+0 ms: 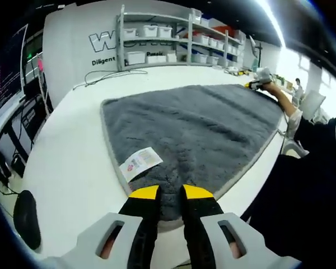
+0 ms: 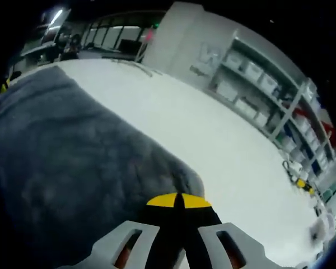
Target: Open the folded towel by lifting each exposed corner and separating the folded layers until the towel lies flat within the target outline without major curled edges
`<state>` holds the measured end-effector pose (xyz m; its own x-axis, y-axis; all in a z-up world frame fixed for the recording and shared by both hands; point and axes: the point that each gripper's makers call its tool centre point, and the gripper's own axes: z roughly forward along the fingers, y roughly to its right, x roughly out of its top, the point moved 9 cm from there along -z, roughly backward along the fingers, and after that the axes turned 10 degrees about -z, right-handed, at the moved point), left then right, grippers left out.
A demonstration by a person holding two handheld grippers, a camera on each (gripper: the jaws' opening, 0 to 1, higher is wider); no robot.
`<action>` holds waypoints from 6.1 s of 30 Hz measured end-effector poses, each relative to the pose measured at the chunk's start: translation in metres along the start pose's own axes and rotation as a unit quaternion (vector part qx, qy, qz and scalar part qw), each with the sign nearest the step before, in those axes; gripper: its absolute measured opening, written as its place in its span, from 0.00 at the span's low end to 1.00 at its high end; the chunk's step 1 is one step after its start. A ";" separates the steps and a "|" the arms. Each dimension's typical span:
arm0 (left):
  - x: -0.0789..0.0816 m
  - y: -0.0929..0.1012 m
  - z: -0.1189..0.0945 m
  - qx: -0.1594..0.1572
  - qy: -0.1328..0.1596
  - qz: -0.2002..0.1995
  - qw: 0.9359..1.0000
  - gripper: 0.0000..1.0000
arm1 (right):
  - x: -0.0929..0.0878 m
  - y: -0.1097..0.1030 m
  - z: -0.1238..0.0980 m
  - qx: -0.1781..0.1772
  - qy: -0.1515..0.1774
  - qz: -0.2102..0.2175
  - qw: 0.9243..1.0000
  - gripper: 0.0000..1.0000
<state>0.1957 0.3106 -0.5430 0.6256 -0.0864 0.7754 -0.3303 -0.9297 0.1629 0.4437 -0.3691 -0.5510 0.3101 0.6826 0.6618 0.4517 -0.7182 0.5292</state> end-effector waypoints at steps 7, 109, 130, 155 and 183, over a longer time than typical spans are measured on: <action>0.000 0.001 0.000 0.004 -0.003 -0.003 1.000 0.14 | -0.002 0.002 0.002 -0.007 0.010 0.002 1.000 0.00; 0.024 -0.002 0.003 -0.011 0.138 -0.082 0.987 0.01 | 0.009 0.003 -0.007 -0.045 0.052 0.012 0.998 0.00; 0.049 -0.019 0.017 -0.007 0.207 -0.113 0.972 0.01 | 0.017 -0.018 -0.036 -0.016 0.071 0.035 0.997 0.00; 0.078 -0.030 0.042 0.019 0.202 -0.102 0.974 0.01 | -0.009 -0.050 -0.106 -0.036 -0.025 0.071 0.997 0.00; 0.070 -0.037 0.068 0.081 0.180 -0.047 0.979 0.01 | -0.043 -0.014 -0.073 -0.001 0.044 0.087 0.995 0.00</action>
<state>0.2998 0.3147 -0.5368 0.3492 0.1061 0.9310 -0.1492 -0.9746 0.1670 0.3630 -0.3984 -0.5485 0.3091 0.5331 0.7875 0.3960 -0.8250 0.4031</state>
